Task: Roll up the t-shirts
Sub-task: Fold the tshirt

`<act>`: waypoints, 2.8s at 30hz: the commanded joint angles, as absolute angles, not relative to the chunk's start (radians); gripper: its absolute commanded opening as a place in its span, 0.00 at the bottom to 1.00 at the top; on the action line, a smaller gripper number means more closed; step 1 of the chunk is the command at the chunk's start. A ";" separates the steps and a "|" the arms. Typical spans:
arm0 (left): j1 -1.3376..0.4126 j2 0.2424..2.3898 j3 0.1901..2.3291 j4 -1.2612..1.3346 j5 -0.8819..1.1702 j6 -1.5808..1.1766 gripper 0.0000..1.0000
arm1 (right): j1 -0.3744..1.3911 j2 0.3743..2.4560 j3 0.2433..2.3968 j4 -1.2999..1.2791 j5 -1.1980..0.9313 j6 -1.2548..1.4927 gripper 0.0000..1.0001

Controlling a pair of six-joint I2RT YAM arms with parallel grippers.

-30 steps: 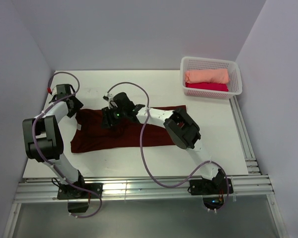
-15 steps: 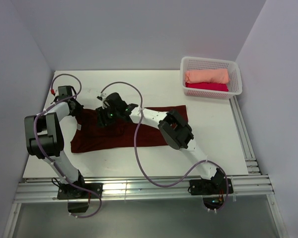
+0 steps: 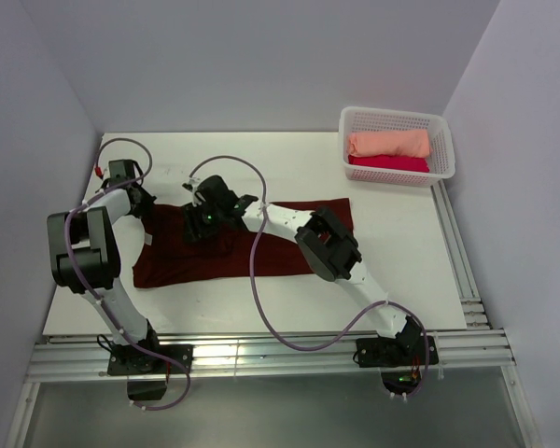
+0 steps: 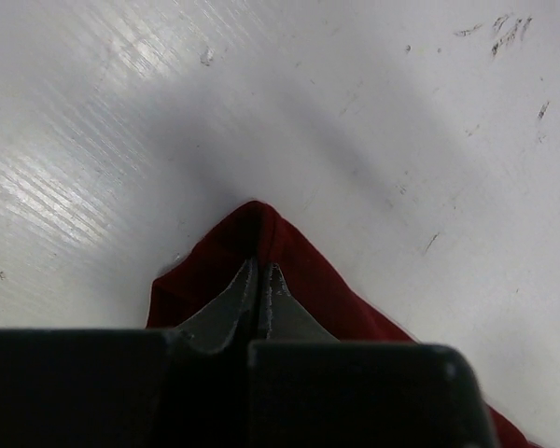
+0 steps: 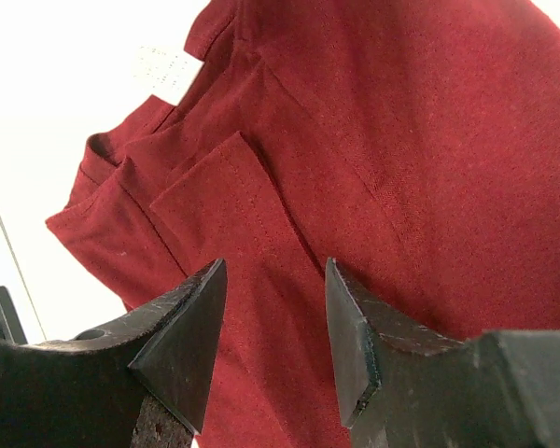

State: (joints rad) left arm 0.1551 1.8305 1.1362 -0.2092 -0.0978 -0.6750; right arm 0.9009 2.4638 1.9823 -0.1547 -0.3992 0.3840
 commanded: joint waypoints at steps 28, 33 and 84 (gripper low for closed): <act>0.175 1.838 1.184 -0.216 -0.100 -0.661 0.00 | 0.943 2.402 1.927 -0.140 -0.391 0.339 0.19; 0.175 1.838 1.183 -0.218 -0.103 -0.658 0.00 | 0.945 2.355 1.875 -0.124 -0.397 0.341 0.06; 0.167 1.861 1.200 -0.235 -0.117 -0.644 0.00 | 0.939 2.241 1.632 0.133 -0.434 0.543 0.58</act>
State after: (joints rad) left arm 0.1688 1.8545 1.1637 -0.2466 -0.1020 -0.6655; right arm 0.9344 2.2002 1.5822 0.1024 -0.4484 0.5217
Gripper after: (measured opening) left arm 0.023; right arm 0.576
